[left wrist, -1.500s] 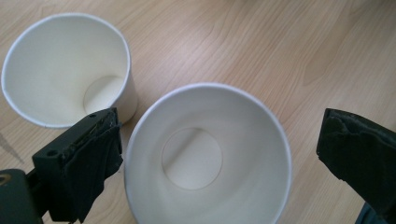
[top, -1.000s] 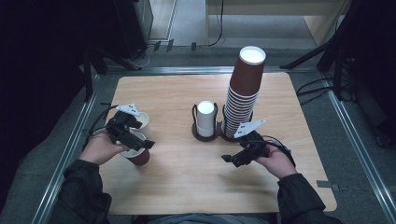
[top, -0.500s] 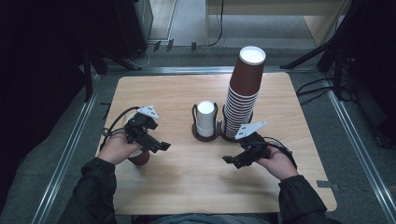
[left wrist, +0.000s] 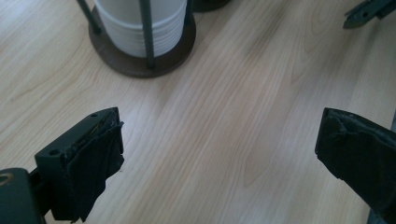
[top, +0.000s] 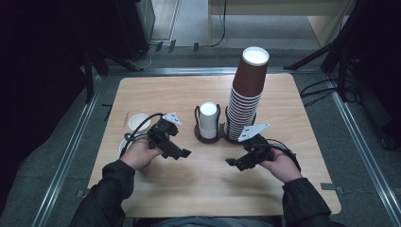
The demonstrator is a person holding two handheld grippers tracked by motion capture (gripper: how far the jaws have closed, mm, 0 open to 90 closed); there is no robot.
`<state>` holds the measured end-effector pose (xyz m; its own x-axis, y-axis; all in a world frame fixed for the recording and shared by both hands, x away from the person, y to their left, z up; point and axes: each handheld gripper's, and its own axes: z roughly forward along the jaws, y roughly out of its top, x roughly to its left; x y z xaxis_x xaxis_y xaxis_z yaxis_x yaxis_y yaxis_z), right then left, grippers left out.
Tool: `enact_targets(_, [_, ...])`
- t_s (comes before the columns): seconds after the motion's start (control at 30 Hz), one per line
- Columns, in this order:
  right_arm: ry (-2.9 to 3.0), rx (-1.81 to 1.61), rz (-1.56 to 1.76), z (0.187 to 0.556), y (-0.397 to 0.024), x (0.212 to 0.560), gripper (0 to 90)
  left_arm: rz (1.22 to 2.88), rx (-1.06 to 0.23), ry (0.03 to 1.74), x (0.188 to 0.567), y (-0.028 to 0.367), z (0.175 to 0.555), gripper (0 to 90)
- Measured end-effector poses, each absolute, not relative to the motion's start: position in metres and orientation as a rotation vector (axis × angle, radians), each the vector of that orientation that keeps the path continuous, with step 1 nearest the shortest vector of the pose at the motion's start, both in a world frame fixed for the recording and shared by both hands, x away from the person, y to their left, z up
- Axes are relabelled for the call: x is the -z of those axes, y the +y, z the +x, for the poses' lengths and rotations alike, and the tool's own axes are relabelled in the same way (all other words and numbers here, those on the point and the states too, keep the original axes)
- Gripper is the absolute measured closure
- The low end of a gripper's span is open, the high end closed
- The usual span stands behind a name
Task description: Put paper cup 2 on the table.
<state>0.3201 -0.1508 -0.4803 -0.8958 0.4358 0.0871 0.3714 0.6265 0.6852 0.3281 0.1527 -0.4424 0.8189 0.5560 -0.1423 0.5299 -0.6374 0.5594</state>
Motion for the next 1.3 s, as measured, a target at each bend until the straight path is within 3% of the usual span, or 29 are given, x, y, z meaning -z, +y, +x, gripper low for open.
enact_targets(0.73, [2.77,-1.119,0.666,0.318,-0.146,0.484,16.1,2.398,-0.122,0.751,0.473,0.108,0.327,1.2])
enact_targets(1.3, [2.787,-1.113,0.624,0.317,-0.142,0.486,16.1,2.408,-0.134,0.731,0.479,0.106,0.323,1.2])
